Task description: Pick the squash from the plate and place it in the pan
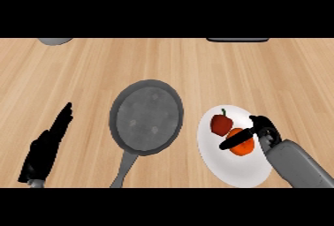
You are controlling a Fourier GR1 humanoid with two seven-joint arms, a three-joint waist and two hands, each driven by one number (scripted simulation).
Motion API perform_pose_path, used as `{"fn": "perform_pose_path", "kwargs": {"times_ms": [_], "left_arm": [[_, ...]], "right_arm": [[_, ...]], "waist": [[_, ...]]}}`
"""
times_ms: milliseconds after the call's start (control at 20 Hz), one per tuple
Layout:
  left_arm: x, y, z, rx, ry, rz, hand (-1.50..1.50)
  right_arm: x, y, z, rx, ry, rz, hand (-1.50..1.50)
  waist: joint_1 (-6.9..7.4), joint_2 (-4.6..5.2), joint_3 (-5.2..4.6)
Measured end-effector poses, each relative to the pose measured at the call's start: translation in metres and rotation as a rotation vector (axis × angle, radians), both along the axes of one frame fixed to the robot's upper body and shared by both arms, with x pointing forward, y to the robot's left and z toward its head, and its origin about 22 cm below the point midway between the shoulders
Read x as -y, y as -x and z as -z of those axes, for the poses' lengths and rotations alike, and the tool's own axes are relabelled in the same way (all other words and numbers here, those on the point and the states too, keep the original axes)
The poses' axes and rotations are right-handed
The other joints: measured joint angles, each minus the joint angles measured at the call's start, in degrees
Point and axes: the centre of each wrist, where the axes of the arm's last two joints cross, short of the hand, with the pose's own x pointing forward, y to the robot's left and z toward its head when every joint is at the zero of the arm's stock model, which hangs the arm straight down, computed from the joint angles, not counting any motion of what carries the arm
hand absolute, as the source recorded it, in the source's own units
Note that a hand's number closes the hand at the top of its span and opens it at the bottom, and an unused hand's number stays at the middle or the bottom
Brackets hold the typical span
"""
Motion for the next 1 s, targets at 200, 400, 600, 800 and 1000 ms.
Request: {"fn": "perform_pose_path", "kwargs": {"times_ms": [200,400,600,800,1000], "left_arm": [[0.003,0.001,-0.001,-0.001,0.005,0.001,0.00],[0.009,-0.004,-0.001,0.003,0.002,0.005,0.00],[0.007,-0.007,-0.002,-0.002,-0.002,-0.001,0.00],[0.009,-0.010,-0.002,0.000,0.002,-0.004,0.00],[0.011,-0.007,0.002,-0.004,-0.004,0.000,0.00]], "right_arm": [[-0.003,0.001,0.008,-0.008,0.009,0.006,-1.50],[-0.004,0.001,0.012,0.002,0.006,0.015,1.50],[-0.002,-0.001,0.013,0.038,0.034,0.042,1.50],[-0.002,0.000,0.017,0.068,0.022,0.076,1.50],[-0.004,0.003,0.018,0.100,0.013,0.086,1.50]], "waist": [[0.03,-0.02,-0.04],[-0.09,-0.27,-0.32],[-0.40,-0.44,-0.75],[-0.60,-0.62,-1.08],[-0.58,-0.65,-1.11]]}}
